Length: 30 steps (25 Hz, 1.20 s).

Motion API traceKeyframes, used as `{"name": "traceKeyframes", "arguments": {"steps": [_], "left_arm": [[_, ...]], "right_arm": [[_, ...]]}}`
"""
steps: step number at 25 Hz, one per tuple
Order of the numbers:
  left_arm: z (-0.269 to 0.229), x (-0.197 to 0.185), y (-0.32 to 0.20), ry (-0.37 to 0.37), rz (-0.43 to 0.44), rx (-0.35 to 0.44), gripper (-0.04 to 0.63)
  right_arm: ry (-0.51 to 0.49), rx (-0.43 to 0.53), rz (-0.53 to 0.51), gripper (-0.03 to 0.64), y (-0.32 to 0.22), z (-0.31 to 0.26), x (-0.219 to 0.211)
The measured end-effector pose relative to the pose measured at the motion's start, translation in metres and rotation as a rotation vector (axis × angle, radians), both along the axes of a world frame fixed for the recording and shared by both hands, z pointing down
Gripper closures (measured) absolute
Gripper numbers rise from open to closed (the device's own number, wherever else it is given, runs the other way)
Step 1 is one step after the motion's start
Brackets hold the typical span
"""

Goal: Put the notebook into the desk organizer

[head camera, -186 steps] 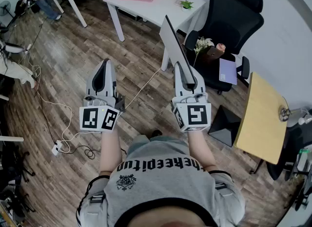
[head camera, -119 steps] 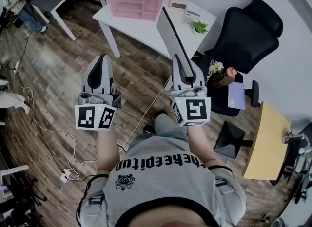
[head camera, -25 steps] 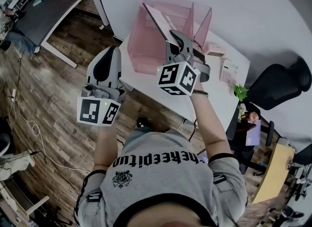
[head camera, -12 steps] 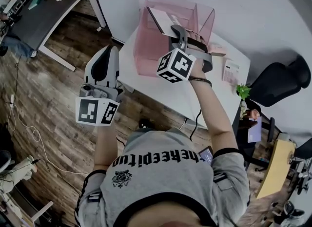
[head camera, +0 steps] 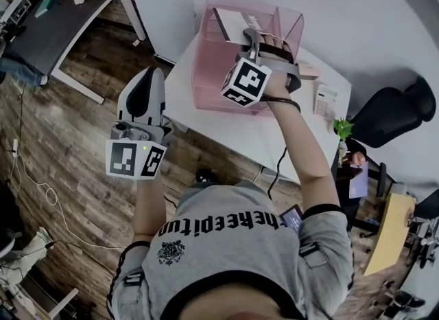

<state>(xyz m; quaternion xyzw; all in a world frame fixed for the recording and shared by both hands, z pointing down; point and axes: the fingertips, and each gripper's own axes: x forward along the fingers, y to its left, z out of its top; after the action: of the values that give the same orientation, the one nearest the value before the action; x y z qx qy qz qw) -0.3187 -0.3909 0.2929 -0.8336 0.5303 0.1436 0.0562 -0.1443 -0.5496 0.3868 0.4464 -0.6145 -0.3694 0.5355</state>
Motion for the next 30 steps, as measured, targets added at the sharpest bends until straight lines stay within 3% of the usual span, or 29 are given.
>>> {"name": "traceKeyframes", "arguments": {"steps": [5, 10, 18, 23, 30], "left_arm": [[0.003, -0.004, -0.004, 0.0, -0.001, -0.008, 0.592], [0.005, -0.01, -0.006, -0.001, -0.008, -0.014, 0.592], [0.006, -0.015, -0.008, 0.0, -0.01, -0.016, 0.592], [0.005, -0.015, -0.011, 0.005, -0.009, -0.018, 0.592], [0.006, -0.013, -0.017, 0.007, 0.001, -0.019, 0.592]], "right_arm": [[0.098, -0.028, 0.023, 0.606, -0.014, 0.014, 0.007], [0.096, -0.112, 0.023, 0.606, -0.017, 0.032, 0.005], [-0.092, -0.388, -0.007, 0.587, -0.01, 0.053, -0.007], [-0.232, -0.552, -0.028, 0.52, -0.004, 0.053, -0.015], [-0.308, -0.69, -0.054, 0.44, 0.003, 0.057, -0.021]]}}
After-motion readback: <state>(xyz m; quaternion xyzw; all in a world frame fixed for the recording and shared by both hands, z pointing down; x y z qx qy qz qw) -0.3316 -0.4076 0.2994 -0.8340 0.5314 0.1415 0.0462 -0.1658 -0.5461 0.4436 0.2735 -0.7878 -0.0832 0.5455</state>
